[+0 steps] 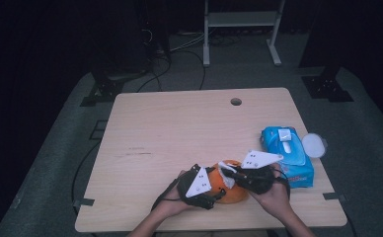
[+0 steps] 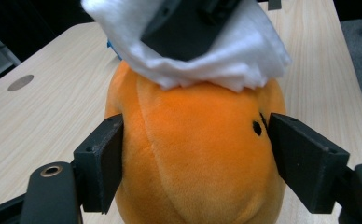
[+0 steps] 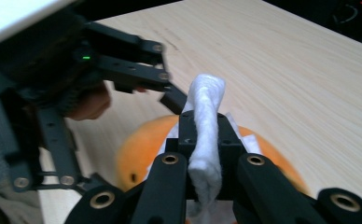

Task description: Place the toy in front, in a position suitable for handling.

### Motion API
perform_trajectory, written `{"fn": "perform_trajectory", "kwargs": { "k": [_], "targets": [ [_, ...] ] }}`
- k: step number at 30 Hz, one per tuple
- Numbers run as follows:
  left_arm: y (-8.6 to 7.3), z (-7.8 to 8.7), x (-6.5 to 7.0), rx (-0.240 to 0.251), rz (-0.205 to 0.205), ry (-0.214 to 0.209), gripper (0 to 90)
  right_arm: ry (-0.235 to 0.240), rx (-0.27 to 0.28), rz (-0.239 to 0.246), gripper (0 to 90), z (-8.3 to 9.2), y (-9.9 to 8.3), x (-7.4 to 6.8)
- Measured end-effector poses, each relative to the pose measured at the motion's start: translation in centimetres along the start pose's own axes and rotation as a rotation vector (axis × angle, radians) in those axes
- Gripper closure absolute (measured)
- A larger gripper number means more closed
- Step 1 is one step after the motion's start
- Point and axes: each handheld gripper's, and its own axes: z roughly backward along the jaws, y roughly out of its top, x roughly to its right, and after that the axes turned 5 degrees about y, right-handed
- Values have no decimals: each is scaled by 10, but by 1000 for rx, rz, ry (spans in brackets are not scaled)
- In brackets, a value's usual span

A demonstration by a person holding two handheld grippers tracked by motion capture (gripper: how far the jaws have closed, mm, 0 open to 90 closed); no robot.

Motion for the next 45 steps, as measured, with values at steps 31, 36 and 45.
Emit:
{"fn": "perform_trajectory", "kwargs": {
  "k": [31,36,45],
  "targets": [
    [-4,-7,-12,37,252,-39,117,-44,-27,-30,845,9,-11,14],
    [3,-5,0,29,102,-8,210,-3,-19,13,844,3,0,-5],
    [-4,-2,-6,21,93,-25,222,-38,-5,-21,843,10,-5,10]
  ]
}}
